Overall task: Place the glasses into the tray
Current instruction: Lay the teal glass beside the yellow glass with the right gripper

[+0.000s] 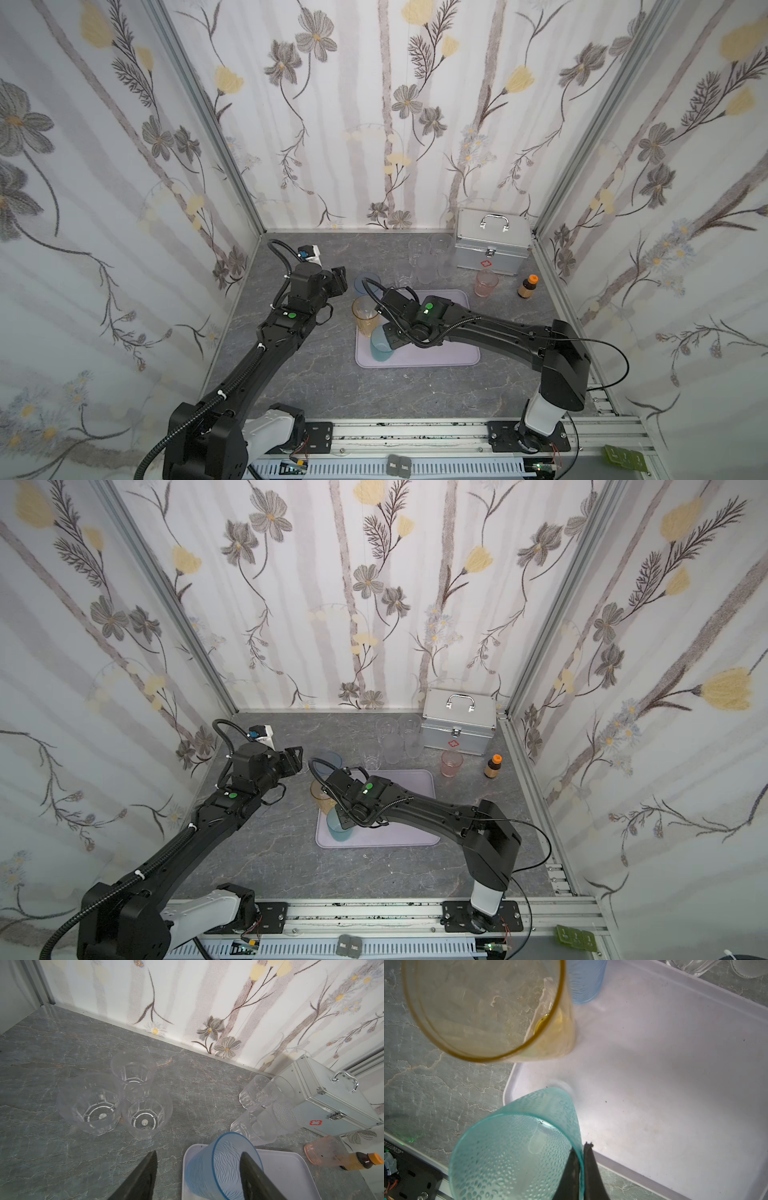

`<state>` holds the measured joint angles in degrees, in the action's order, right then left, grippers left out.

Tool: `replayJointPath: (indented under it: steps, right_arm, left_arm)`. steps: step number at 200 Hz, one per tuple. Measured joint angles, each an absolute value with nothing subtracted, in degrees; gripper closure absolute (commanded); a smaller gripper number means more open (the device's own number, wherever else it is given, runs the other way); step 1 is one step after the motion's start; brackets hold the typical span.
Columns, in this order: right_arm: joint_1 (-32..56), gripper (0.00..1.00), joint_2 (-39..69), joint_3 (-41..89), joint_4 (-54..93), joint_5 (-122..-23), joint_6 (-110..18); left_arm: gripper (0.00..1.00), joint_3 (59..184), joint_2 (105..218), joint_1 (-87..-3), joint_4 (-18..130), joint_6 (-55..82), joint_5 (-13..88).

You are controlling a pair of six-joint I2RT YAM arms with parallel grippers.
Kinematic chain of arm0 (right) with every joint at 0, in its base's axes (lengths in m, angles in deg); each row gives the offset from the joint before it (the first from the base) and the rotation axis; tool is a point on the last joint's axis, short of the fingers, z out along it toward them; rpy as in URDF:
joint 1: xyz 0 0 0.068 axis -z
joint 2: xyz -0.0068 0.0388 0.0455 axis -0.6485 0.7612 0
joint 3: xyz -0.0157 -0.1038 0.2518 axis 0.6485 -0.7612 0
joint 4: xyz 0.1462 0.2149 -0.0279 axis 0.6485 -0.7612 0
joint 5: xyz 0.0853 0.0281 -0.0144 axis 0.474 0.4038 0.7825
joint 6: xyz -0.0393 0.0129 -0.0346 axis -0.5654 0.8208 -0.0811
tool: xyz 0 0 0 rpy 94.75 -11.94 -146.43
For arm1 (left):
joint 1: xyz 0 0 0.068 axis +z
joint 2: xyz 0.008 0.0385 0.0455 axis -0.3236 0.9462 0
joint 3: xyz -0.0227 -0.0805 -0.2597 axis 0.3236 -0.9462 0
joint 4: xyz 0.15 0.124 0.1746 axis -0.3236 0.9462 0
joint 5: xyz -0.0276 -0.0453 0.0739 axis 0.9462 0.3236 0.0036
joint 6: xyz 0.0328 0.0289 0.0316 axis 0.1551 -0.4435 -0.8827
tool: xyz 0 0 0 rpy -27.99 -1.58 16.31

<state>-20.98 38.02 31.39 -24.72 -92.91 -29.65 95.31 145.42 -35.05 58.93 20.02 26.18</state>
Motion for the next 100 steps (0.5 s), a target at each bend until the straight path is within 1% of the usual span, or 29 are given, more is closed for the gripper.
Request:
replayJointPath:
  steps: [47,100]
  right_arm:
    - [-23.3,0.89,41.2,34.2,-25.3,-93.6,-28.2]
    - [-23.3,0.89,43.9,36.1,-24.8,-93.6,-26.7]
  left_arm:
    - [0.31,95.3,146.4,-33.1,58.6,21.1,27.3]
    - [0.31,94.9,146.8,-32.3,57.7,21.4,29.9]
